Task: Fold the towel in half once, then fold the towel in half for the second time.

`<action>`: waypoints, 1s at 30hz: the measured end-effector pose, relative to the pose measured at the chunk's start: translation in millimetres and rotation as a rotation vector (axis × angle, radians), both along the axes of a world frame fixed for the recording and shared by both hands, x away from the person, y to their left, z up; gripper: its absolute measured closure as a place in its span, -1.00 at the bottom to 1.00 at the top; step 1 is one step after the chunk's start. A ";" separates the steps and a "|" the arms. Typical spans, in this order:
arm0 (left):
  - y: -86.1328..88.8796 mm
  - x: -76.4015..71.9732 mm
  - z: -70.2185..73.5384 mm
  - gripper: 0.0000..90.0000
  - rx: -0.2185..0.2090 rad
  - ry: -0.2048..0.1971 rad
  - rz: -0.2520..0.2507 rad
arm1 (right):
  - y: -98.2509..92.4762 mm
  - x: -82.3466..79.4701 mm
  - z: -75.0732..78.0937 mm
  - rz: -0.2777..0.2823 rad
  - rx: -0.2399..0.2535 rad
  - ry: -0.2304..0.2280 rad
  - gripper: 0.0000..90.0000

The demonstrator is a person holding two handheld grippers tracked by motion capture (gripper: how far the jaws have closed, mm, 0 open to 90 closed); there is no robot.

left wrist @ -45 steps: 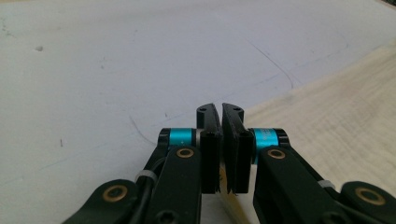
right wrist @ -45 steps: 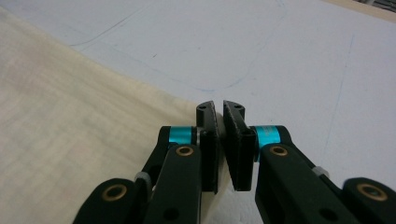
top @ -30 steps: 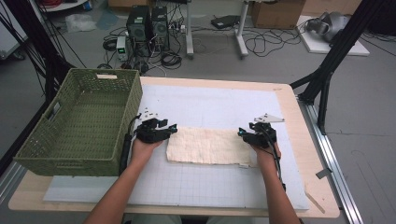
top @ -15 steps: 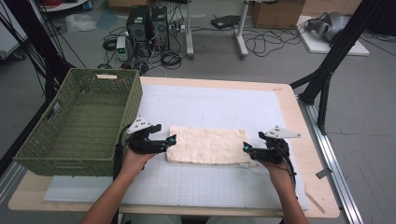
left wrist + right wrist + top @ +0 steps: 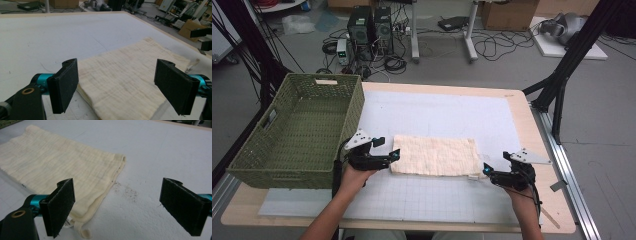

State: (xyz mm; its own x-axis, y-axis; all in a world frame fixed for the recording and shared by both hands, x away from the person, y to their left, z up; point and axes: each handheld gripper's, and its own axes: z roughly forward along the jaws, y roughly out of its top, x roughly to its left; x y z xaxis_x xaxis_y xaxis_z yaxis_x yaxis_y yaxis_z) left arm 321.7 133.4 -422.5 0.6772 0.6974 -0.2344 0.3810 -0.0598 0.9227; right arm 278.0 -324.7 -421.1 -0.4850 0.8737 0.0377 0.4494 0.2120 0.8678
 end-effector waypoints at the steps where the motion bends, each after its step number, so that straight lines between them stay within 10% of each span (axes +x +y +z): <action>1: -0.1 0.1 -0.2 -0.55 -0.001 0.000 -0.001 | -0.4 0.3 0.7 -0.002 -0.003 -0.013 -0.73; 30: 0.2 2.2 -3.7 -0.51 0.050 0.011 0.021 | 5.1 6.6 -3.4 0.019 -0.006 0.008 -0.73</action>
State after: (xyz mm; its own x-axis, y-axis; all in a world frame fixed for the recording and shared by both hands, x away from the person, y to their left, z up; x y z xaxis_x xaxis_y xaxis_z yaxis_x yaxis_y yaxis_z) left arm 323.9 133.6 -426.3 0.6595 0.7228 -0.2062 0.3929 -0.0977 0.9144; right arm 284.5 -319.6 -424.5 -0.5010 0.8647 0.0363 0.4522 0.2258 0.8628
